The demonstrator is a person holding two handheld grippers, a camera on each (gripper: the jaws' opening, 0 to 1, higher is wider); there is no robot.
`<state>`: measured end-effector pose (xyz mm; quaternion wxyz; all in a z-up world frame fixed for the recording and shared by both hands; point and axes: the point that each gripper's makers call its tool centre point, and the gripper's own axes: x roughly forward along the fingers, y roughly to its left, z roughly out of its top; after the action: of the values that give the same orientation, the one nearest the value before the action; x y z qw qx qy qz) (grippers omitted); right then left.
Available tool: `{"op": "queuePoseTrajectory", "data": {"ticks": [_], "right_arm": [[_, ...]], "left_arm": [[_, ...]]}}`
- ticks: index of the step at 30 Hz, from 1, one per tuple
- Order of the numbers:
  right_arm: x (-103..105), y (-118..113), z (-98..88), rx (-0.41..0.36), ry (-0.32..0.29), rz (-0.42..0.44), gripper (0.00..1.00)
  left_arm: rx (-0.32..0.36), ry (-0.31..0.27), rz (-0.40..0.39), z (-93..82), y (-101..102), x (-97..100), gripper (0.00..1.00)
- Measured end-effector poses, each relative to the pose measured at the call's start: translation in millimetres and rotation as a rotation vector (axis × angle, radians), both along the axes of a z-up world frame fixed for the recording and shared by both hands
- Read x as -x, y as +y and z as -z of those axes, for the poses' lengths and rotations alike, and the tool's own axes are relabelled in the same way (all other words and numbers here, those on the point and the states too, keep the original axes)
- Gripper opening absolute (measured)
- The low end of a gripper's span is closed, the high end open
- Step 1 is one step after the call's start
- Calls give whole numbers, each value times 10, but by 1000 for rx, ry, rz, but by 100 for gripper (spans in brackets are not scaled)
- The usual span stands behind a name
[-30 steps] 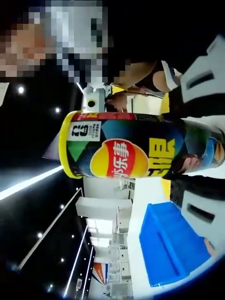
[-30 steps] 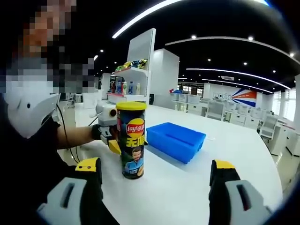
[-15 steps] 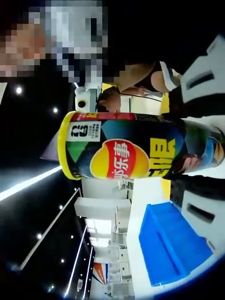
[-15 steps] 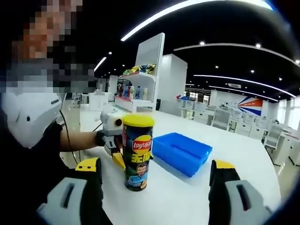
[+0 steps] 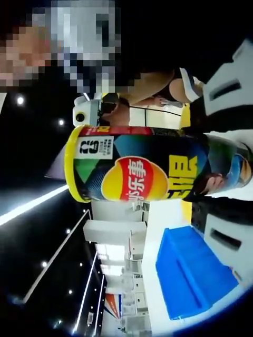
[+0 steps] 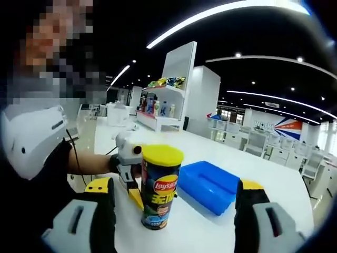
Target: Open the lid of the chip container on the table, take out the chips, place them into the box in front of the container, and close the lid
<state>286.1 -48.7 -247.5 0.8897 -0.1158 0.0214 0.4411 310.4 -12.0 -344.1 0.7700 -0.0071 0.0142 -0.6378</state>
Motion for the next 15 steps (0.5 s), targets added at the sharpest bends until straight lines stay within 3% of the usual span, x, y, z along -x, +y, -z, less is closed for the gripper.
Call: {"op": "queuePoseTrajectory", "data": {"ticks": [15], "right_arm": [[10, 466, -81, -11, -15, -112, 89]], "left_arm": [[-17, -4, -26, 10, 11, 0, 48]]}}
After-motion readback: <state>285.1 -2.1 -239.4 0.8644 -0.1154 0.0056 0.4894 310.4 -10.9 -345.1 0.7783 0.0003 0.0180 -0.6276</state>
